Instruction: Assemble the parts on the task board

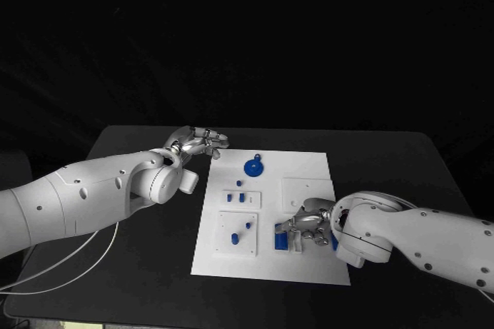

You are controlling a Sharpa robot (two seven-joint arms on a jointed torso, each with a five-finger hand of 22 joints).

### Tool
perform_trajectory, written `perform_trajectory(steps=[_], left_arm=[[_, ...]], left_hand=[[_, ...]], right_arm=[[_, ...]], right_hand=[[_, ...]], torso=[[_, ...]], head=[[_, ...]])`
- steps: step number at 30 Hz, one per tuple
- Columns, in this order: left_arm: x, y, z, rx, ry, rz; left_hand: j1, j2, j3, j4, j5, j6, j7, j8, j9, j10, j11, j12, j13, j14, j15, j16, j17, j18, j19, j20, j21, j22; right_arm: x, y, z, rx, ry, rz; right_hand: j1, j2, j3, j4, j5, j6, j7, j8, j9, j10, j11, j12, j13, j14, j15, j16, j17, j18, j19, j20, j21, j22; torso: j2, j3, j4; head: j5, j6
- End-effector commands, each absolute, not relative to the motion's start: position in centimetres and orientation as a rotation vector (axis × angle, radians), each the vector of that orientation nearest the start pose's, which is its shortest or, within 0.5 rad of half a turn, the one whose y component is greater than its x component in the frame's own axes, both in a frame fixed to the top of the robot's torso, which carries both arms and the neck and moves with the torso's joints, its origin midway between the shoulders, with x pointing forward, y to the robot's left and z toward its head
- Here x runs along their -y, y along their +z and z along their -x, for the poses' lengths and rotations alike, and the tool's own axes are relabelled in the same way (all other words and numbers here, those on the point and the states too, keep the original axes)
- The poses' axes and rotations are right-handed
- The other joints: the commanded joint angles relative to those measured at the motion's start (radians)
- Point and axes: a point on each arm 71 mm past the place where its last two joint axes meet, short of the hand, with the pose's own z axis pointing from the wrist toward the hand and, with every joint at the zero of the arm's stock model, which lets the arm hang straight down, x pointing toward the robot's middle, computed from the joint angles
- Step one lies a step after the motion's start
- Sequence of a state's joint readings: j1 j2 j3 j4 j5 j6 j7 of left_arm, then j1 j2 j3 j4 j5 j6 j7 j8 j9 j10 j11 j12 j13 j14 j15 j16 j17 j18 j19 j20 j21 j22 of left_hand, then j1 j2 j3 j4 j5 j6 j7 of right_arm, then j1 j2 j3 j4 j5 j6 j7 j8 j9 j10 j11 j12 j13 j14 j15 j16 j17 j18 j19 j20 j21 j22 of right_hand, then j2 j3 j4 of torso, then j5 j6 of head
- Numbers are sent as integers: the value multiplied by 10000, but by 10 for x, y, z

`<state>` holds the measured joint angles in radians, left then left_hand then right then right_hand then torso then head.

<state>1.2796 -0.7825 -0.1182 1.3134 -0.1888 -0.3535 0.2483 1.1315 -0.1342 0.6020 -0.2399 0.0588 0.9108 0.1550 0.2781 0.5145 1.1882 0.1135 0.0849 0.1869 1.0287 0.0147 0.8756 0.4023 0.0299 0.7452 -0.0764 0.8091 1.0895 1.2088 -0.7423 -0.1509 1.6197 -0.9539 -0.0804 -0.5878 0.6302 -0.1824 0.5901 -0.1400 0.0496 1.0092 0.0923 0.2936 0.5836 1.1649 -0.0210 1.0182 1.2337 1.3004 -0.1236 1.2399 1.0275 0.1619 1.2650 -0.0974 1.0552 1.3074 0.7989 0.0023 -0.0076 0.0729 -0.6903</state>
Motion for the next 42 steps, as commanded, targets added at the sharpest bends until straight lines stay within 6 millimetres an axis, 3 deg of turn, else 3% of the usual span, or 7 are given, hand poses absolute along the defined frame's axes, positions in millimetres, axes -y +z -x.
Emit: perform_trajectory(steps=[1, 13, 18, 24, 31, 37, 42], left_arm=[[-244, -182, -531, -15109, -12327, 9757], [-244, -182, -532, -15102, -12314, 9761], [-245, -182, -532, -15097, -12306, 9760], [-246, -183, -533, -15074, -12270, 9792], [-245, -183, -534, -15065, -12303, 9848], [-243, -184, -534, -15091, -12325, 9844], [-243, -184, -534, -15125, -12326, 9842]], left_hand=[[-114, -2, 12, 75, -9, -75, -30, 37, -13, -41, 46, -11, -10, 46, -6, -58, 16, 104, 50, -79, -39, 13], [-118, -1, 14, 87, -8, -79, -28, 38, -16, -43, 46, -11, -13, 46, -5, -64, 23, 104, 50, -79, -44, 17], [-116, 1, 16, 91, -8, -80, -28, 38, -17, -43, 46, -11, -15, 46, -5, -67, 27, 105, 51, -79, -46, 19], [-115, 4, 17, 95, -7, -80, -29, 40, -18, -42, 46, -10, -16, 47, -5, -69, 30, 106, 51, -79, -48, 20], [-116, 4, 17, 99, -8, -79, -29, 42, -18, -40, 45, -8, -17, 48, -6, -71, 34, 106, 51, -79, -50, 22], [-118, 5, 17, 104, -9, -78, -29, 43, -19, -38, 45, -6, -18, 49, -6, -73, 37, 106, 52, -79, -52, 25], [-119, 6, 16, 108, -10, -77, -30, 45, -20, -37, 44, -5, -19, 50, -6, -75, 41, 106, 52, -79, -54, 26]], right_arm=[[145, -253, -435, -23681, 5223, -2652], [147, -251, -434, -23433, 5499, -2600], [150, -247, -431, -23085, 6517, -2491], [170, -228, -432, -22051, 7283, -3021], [203, -215, -438, -21742, 6668, -3163], [236, -213, -441, -22220, 5322, -2950], [264, -217, -442, -22618, 3497, -2520]], right_hand=[[-117, -5, -233, -169, -2, -124, -18, -74, -31, -117, -17, -62, 22, -43, -66, -78, 14, 999, -104, -73, -64, 124], [84, 162, -353, -526, -1, -134, -20, -102, -21, -158, -11, -56, 59, -35, -67, -119, 40, 999, -92, -170, -114, 97], [343, 279, -229, -670, -2, -107, -23, -102, -15, -131, -14, -41, 68, -17, -69, -136, 48, 999, -62, -178, -122, 89], [902, 248, 6, -923, 26, -144, 6, -140, -16, -93, 13, -8, 88, 21, -43, -165, 54, 999, -4, -163, -134, 75], [1166, 223, 88, -1015, 35, -82, -2, -125, 0, -35, 7, 51, 118, 46, -48, -186, 63, 999, 45, -130, -142, 67], [1340, 261, 129, -1079, 37, -66, -3, -130, 5, -23, 7, 62, 124, 63, -46, -192, 74, 999, 69, -112, -143, 69], [1479, 322, 198, -1115, 16, -31, -6, -123, 13, -16, 6, 63, 125, 74, -44, -197, 83, 999, 74, -88, -145, 74]], torso=[[1, 4, -7], [2, 14, -5], [-2, 17, -5], [-9, 27, -10], [-29, 25, -38], [-32, 44, -34], [-22, 27, -31]], head=[[7, -19], [-6, 0], [-31, 40], [-76, 102], [-203, 188], [-284, 252], [-347, 271]])
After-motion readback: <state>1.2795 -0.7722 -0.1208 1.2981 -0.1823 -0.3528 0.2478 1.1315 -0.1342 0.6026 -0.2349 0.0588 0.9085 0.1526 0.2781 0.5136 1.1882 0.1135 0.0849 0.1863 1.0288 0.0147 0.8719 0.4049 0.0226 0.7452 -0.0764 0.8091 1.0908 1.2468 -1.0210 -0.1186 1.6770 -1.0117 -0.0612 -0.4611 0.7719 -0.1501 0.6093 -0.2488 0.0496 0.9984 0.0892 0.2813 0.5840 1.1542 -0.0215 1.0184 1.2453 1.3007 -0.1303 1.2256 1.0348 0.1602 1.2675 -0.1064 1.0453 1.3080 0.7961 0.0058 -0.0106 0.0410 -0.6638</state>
